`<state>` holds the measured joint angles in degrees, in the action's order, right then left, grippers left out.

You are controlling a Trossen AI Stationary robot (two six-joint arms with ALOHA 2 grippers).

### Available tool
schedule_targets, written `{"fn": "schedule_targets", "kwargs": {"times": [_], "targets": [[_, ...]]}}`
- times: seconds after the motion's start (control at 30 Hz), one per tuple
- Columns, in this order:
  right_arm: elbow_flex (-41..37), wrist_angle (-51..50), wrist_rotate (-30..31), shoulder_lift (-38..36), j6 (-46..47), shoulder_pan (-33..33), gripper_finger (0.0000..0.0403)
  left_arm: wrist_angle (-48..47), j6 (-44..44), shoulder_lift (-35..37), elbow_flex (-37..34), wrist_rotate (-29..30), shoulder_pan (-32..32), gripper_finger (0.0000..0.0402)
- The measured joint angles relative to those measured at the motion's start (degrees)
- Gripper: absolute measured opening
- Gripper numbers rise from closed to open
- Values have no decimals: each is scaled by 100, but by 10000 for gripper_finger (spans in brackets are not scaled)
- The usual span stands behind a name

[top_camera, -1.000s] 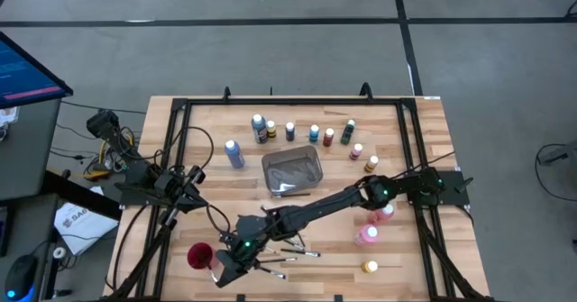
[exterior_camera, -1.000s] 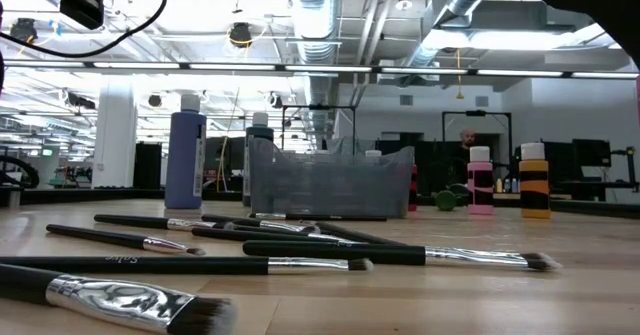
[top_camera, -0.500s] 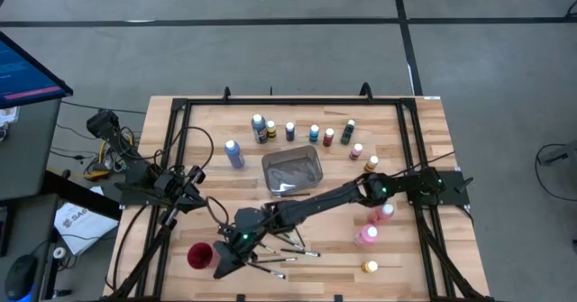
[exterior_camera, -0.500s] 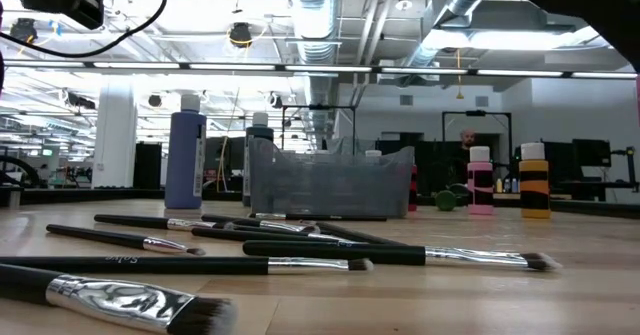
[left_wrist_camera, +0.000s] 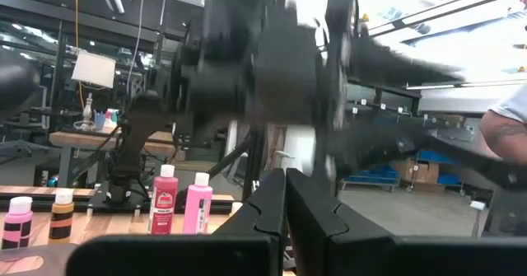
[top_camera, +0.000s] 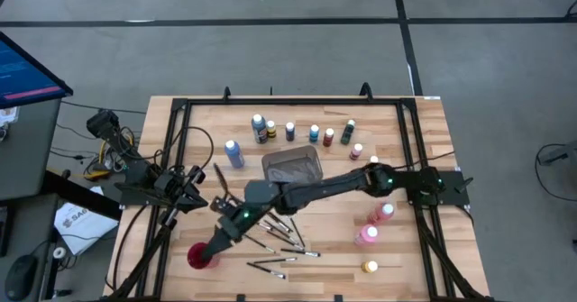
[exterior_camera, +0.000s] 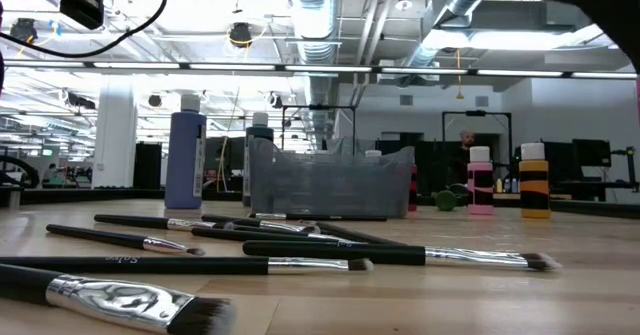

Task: Pick & Place Paint Supplies
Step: Put the silver paintbrush into the red cup

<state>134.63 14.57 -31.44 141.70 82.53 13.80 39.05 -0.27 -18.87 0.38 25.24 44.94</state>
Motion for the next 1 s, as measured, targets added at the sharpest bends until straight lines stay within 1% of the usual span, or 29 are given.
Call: {"fn": "schedule_targets", "kwargs": {"times": [0.13,0.23,0.33,0.4,0.5,0.6,0.83,0.87,0.93,0.97,1.0], "targets": [[4,-974,85,-595,-1104,4,123,2,0,-2,0,0,1,3],[4,-1970,473,-1091,-2098,44,118,1,0,-2,0,0,0,3],[4,-2997,1090,-1568,-2995,114,114,1,0,-2,0,0,0,3],[4,-3631,1651,-1824,-3475,192,111,2,0,-2,0,2,1,3],[1,-4173,2401,-2094,-3988,304,108,1,0,-2,0,0,-1,3],[0,-4160,2816,-2290,-4115,394,107,0,0,-2,0,2,1,3],[2,-4175,3180,-2510,-4227,526,107,97,-3,-4,0,1,-1,3],[2,-4178,3200,-2514,-4249,535,107,301,-55,-4,0,-1,0,3],[2,-4174,3291,-2525,-4263,535,107,882,-516,3,0,-43,-1,3],[2,-4173,3318,-2530,-4290,535,107,1152,-546,44,0,-204,-5,3],[2,-4176,3335,-2530,-4375,535,107,1364,-406,88,0,-568,-5,3]]}}
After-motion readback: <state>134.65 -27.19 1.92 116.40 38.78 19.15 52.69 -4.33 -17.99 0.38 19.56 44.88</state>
